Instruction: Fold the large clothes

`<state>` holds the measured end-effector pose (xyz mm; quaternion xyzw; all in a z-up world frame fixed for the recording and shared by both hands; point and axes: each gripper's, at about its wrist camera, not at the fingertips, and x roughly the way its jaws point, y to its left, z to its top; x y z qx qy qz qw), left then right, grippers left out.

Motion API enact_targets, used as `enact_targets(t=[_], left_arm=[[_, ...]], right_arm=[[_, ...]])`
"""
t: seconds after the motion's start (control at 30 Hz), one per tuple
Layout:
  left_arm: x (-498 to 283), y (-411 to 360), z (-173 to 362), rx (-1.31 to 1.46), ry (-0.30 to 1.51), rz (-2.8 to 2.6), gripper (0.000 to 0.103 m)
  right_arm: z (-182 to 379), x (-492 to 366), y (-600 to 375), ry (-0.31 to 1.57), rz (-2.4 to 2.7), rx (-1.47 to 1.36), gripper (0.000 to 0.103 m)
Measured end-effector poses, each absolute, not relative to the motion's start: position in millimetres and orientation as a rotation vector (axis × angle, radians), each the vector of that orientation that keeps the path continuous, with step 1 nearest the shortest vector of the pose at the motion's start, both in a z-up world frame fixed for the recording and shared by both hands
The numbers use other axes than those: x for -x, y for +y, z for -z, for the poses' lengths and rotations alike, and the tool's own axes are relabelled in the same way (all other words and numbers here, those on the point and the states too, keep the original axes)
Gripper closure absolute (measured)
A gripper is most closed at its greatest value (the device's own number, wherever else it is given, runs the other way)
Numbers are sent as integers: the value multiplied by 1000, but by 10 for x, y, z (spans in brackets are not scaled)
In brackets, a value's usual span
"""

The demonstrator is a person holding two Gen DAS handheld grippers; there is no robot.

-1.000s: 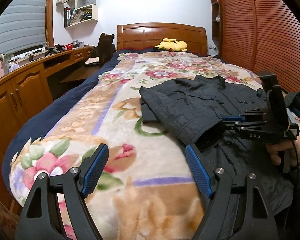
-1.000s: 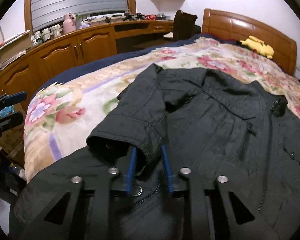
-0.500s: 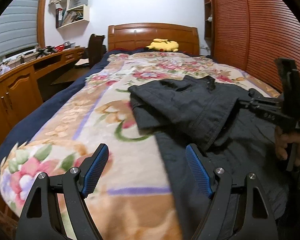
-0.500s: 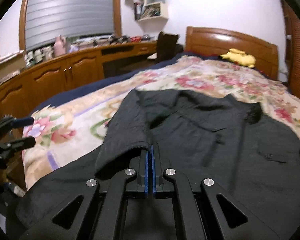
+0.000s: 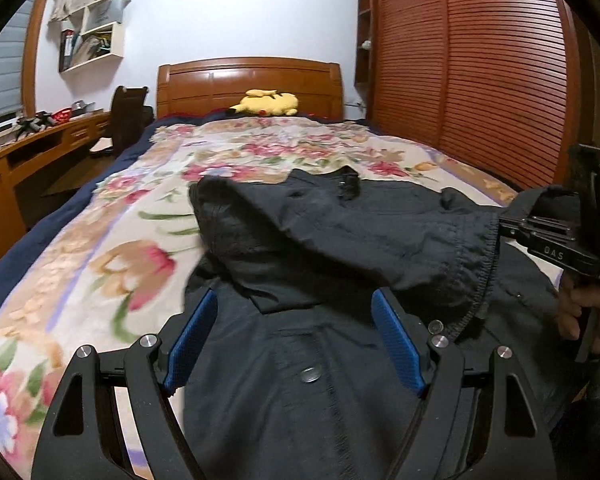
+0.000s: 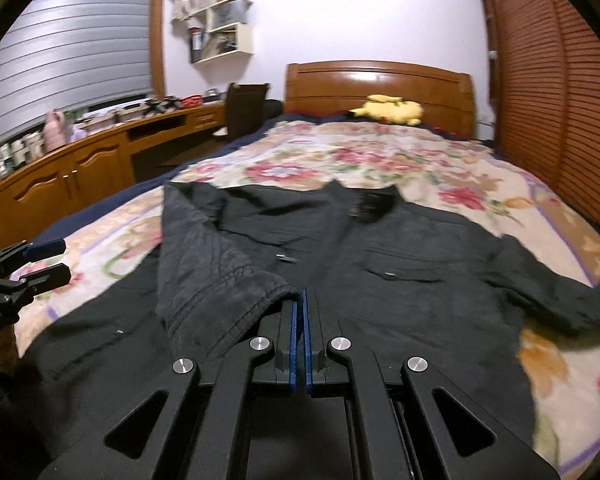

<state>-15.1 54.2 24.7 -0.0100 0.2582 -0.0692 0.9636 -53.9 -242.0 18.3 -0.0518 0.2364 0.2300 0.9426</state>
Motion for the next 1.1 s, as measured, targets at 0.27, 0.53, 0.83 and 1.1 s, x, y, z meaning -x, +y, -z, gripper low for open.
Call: enact_targets(t=[0.27,0.53,0.83,1.1], left_arm=[[102,336,-106,45,537,189,23],[145,188,46,-1,542,189,23],[142,179,81,1,544,203,23],[124,164,83,-2,540,197,23]], right_arm=[[-232,649,-2542,493,-345,112,101],[-220,851,-2550,533,-338,129,101],[-356,1176,-2808,454,-288,105,51],[-389,1167,-2361,487,-386,230,47]])
